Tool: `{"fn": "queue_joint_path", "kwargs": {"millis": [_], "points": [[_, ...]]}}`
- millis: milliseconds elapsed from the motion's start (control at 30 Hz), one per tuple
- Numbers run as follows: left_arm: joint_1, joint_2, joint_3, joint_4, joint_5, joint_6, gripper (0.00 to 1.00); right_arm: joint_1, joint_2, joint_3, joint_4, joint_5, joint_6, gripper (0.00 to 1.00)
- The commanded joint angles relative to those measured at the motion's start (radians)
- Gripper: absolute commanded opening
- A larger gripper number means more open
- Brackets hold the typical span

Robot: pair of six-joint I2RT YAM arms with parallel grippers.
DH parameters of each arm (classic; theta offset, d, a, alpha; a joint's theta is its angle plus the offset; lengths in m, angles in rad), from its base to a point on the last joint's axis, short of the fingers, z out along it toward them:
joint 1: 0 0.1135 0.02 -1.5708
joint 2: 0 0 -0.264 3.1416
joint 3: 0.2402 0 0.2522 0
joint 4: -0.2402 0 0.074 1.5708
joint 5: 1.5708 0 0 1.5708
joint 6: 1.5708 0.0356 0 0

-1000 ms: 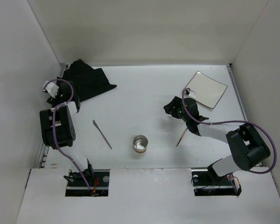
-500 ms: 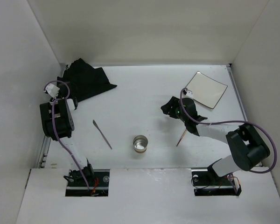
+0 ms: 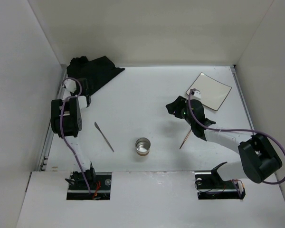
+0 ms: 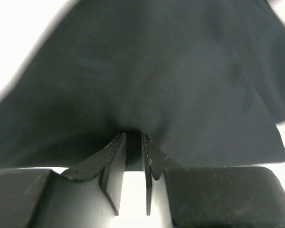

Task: Set the dinner table for one person

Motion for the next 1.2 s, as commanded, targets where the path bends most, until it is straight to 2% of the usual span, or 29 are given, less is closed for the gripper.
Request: {"fn": "queue_joint_path", "kwargs": {"millis": [0,333,400,467,533,633,667,800,1033,1167], "points": [[-0.118,0.003,-0.043,-0.017,0.133,-0.048,0.15,-0.010,-0.005,-0.002,0.041,0.019,-0.008,0.59],[-0.392,-0.048,-0.094,0.037,0.162,-0.047,0.12,-0.015,-0.003,-0.008,0.050,0.036,-0.017,0.60],[-0.416,-0.103,-0.106,0.040,0.129,-0.018,0.13,-0.018,0.010,-0.002,0.044,0.028,-0.016,0.59],[-0.415,-0.180,-0.131,0.044,0.031,0.017,0.17,-0.016,0.004,-0.002,0.043,0.027,-0.017,0.59],[-0.380,-0.234,-0.136,0.034,-0.043,0.068,0.24,-0.015,0.000,-0.006,0.050,0.034,-0.019,0.60],[-0.271,-0.278,-0.136,0.018,-0.074,0.133,0.41,-0.019,0.023,0.004,0.041,0.019,-0.016,0.60],[-0.178,-0.278,-0.128,0.015,-0.050,0.148,0.49,-0.013,0.020,0.004,0.044,0.014,-0.017,0.60],[-0.021,-0.240,-0.106,-0.021,-0.017,0.133,0.57,-0.013,0.029,0.012,0.043,0.005,-0.017,0.60],[0.114,-0.174,-0.090,0.029,0.056,0.140,0.63,-0.007,0.061,0.032,0.041,-0.018,-0.017,0.60],[0.130,-0.097,-0.028,0.009,0.118,0.151,0.64,0.022,0.069,0.043,0.049,-0.029,-0.020,0.60]]}}
